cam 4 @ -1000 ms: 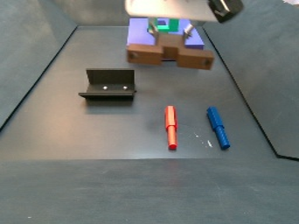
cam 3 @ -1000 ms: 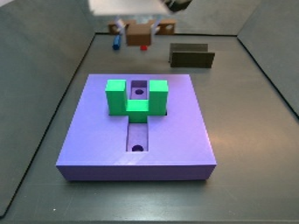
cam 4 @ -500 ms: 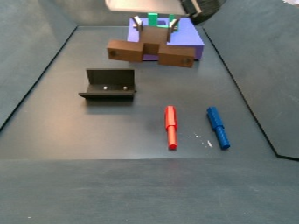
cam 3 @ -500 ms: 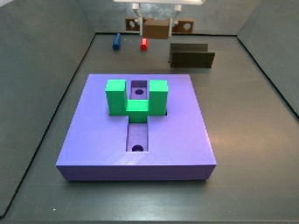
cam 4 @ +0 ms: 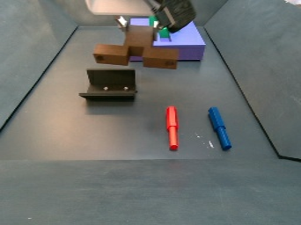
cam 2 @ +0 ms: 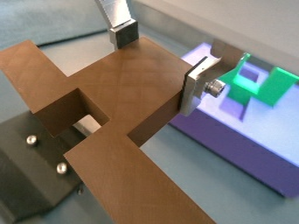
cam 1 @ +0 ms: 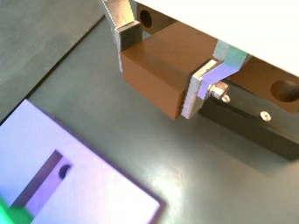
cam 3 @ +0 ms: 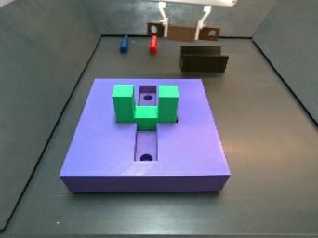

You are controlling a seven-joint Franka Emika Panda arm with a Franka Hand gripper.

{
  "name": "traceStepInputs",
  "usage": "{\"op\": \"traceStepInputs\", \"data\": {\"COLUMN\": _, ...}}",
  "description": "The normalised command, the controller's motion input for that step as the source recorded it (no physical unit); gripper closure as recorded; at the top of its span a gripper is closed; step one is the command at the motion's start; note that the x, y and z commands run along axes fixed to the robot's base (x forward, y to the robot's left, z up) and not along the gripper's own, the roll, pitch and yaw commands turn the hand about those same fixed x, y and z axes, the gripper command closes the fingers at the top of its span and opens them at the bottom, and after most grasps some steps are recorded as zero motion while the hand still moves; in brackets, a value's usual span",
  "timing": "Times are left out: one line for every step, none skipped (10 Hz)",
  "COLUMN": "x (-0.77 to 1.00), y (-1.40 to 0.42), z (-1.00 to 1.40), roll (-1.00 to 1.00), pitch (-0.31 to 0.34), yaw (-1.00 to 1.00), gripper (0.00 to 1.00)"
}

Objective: Pick up the brown object. Move up. Place the brown object on the fixture. Regrasp the brown object. Move to above the board. Insert the brown object.
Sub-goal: Place the brown object on the fixture.

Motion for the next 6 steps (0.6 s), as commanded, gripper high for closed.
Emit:
{"op": "traceStepInputs", "data": {"x": 0.85, "y": 0.17, "z": 0.03, "roll": -0.79, "pitch": 0.054, "yaw": 0.00, "gripper": 1.00}}
{"op": "traceStepInputs", "data": {"x": 0.85, "y": 0.21, "z": 0.04, "roll": -0.75, "pitch": 0.051, "yaw": 0.00, "gripper": 1.00}}
{"op": "traceStepInputs", "data": {"x": 0.89, "y": 0.29, "z": 0.00, "roll": -0.59, "pitch": 0.089, "yaw": 0.00, "gripper": 1.00}}
{"op": "traceStepInputs", "data": {"x": 0.96, "y": 0.23, "z": 0.00, "roll": -0.47, "pitch": 0.120, "yaw": 0.00, "gripper": 1.00}}
{"op": "traceStepInputs", "data": {"x": 0.98, "y": 0.19, "z": -0.08, "roll": -0.39, "pitch": 0.123, "yaw": 0.00, "gripper": 1.00}}
{"op": "traceStepInputs", "data": {"x": 0.99, "y": 0.13, "z": -0.22, "roll": -0.25, "pitch": 0.137, "yaw": 0.00, "gripper": 1.00}}
